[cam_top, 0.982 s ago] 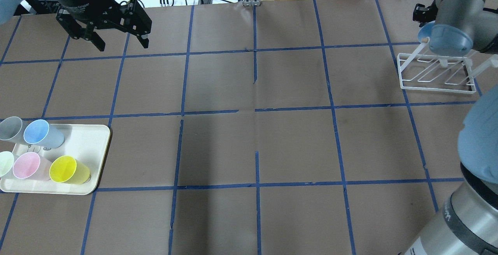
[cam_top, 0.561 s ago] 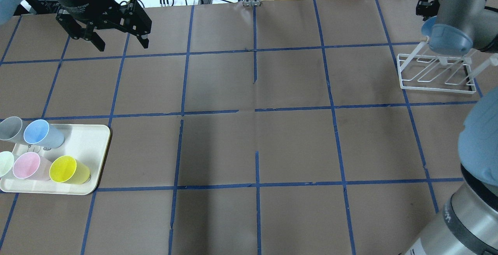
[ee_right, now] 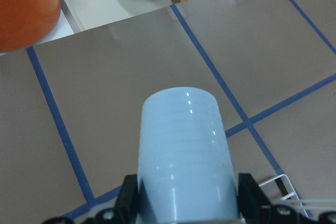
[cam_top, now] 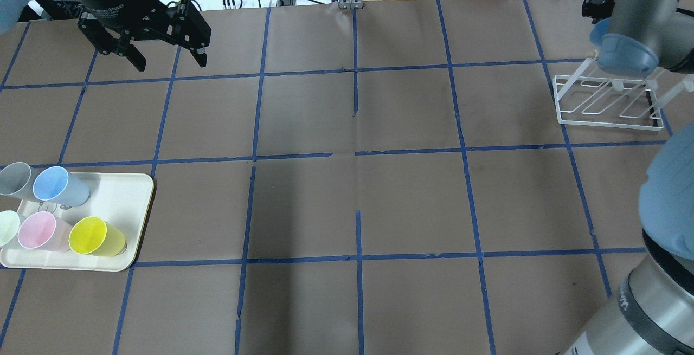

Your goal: Transfer IKEA cup to right arm and place on rack

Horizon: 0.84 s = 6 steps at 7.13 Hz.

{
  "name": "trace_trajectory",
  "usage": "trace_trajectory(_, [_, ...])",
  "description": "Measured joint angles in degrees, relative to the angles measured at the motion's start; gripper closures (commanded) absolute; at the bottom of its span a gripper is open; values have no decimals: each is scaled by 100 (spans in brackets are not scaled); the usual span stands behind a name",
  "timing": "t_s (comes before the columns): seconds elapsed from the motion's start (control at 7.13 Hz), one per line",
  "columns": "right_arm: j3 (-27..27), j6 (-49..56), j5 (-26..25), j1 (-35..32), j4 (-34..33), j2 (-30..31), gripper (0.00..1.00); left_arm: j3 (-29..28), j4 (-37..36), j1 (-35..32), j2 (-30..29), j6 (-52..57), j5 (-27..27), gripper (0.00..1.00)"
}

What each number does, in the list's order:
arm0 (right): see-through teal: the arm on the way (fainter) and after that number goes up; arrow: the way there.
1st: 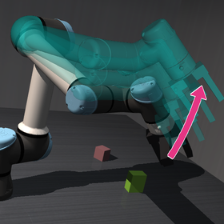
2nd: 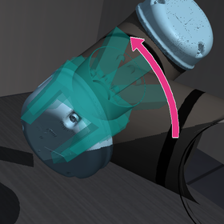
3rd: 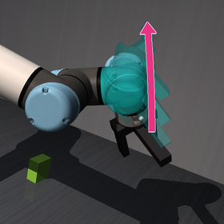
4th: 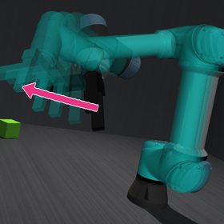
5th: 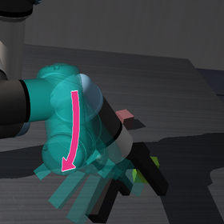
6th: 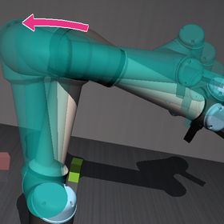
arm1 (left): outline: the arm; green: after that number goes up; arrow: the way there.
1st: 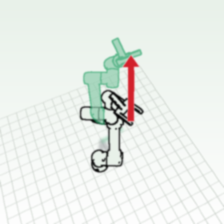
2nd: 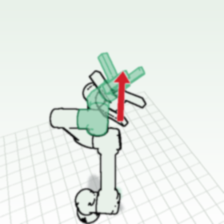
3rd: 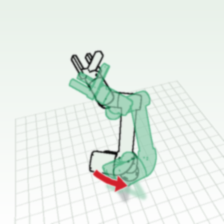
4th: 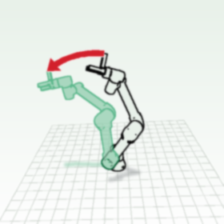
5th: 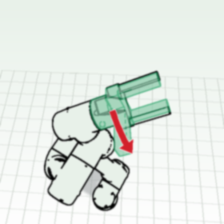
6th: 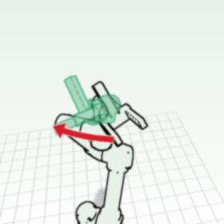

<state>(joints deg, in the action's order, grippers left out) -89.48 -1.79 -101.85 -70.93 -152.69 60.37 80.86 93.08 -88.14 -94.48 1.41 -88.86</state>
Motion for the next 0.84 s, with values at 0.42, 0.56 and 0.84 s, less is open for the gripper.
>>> trace_trajectory(0.42, [-33,481,-155,-29,-724,21,100,0,0,-1,0,0,0,0])
trace_trajectory(0.56, [-70,765,-175,-32,-1165,25,100,0,-2,0,0,0,0,0])
trace_trajectory(0.84, [-102,1100,-243,-97,-1664,82,100,0,-8,7,0,0,0,0])
